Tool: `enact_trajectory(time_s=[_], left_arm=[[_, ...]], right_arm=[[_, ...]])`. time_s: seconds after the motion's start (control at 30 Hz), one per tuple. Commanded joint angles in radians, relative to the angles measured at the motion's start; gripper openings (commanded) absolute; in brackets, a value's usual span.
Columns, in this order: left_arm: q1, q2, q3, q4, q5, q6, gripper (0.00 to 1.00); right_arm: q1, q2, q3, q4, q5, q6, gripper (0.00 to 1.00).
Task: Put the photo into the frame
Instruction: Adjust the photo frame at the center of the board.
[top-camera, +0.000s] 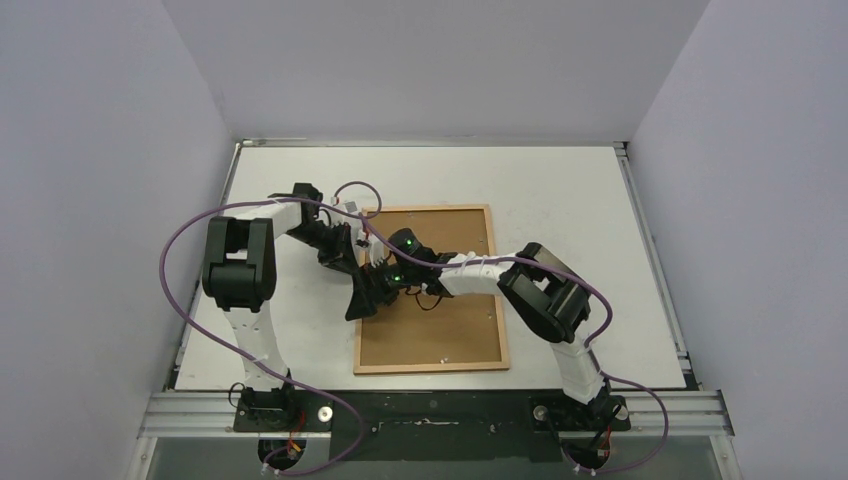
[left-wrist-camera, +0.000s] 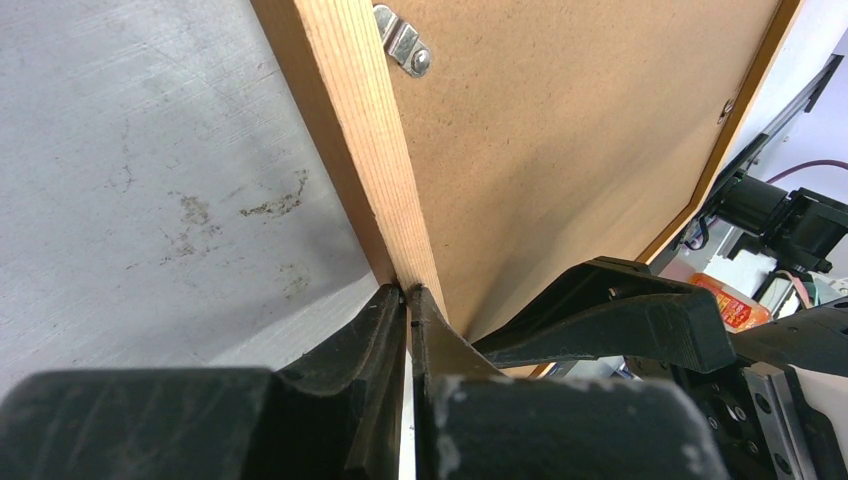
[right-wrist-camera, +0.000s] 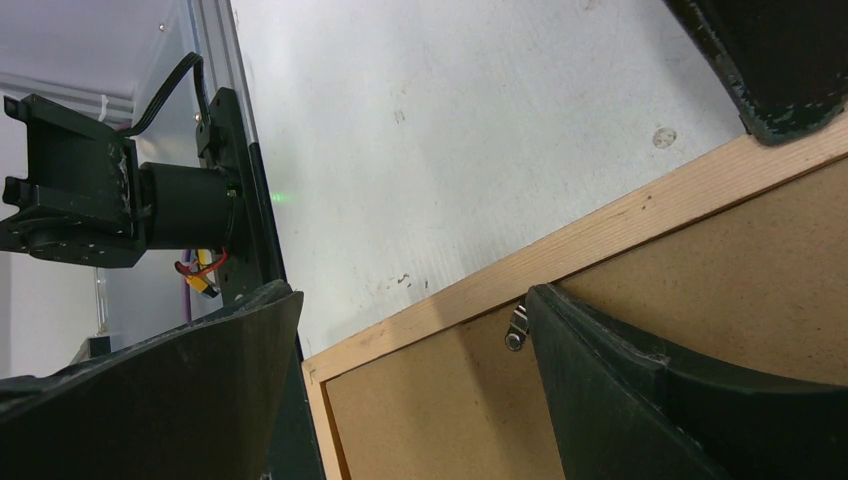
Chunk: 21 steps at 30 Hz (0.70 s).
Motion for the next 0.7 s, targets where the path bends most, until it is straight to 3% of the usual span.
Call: enact_trajectory(time_s=[0.0,0.17,0.23,0.33,0.47,0.67], left_arm=[[-0.021,0.021,-0.009,0.058,-0.005,0.013,0.03],[-0.021,0.019,-0.01,0.059,0.007,0.007,0.03],[-0.017,0.011,-0.005,0.054,0.022,0.003,0.03],[0.004,-0.018,0.0,0.036,0.062,-0.009,0.1],[0.043,-0.08,0.02,-0.014,0.107,0.035,0.25],[0.109,-0.121,0.045,-0.166,0.132,0.258,0.32]], right_arm=[[0.069,0.054,-0.054,-0.033,-0.062,0.009,0.87],[0.058,0.035,-0.017,-0.118,-0.055,-0.044,0.88],[0.023,0.013,0.034,-0.162,-0.015,-0.068,0.93],[-0.044,-0.043,0.103,-0.171,0.063,-0.069,1.0],[-0.113,-0.137,0.172,-0.235,0.218,-0.075,0.9],[-0.264,-0.341,0.072,-0.357,0.512,-0.05,0.9]])
